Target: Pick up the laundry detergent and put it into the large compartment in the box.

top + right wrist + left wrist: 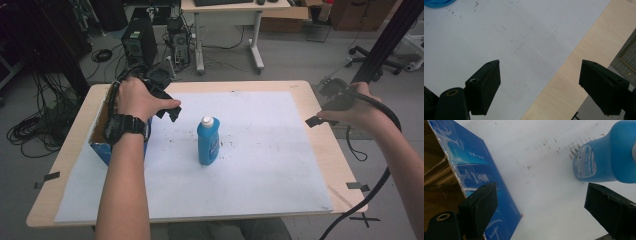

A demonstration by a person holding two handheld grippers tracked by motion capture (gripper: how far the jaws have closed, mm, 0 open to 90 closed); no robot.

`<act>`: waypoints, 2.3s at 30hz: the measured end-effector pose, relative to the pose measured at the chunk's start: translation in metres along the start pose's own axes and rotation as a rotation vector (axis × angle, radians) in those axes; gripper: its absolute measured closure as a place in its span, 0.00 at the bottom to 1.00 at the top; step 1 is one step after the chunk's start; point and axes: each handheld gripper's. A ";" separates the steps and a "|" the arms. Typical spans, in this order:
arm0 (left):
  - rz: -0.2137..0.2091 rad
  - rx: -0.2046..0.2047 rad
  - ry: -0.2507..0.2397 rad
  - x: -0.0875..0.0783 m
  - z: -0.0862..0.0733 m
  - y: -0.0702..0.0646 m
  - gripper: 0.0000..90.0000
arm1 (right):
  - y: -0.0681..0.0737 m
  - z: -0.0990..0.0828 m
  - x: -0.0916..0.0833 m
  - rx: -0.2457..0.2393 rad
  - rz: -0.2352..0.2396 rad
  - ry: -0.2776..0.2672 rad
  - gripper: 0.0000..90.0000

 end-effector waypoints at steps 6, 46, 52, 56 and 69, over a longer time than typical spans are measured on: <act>-0.001 -0.005 -0.002 0.000 0.001 0.001 0.13 | -0.001 -0.001 0.001 -0.006 0.004 0.005 0.20; 0.010 0.028 -0.038 -0.024 0.011 -0.020 0.12 | -0.002 -0.006 0.000 -0.014 0.014 0.006 0.20; 0.015 0.029 -0.038 -0.027 0.014 -0.027 0.12 | -0.001 -0.007 -0.001 -0.017 0.014 0.002 0.20; 0.012 0.022 -0.031 -0.027 0.016 -0.030 0.12 | -0.001 -0.007 -0.002 -0.016 0.013 0.001 0.20; 0.007 0.048 -0.037 -0.029 0.025 -0.045 0.12 | -0.001 -0.008 -0.001 -0.014 0.016 0.006 0.20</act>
Point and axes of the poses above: each handheld gripper's, and its own axes: x roughly forward along the jaws, z roughly out of its top, y roughly to its left, and after that the axes turned 3 degrees about -x, right-handed
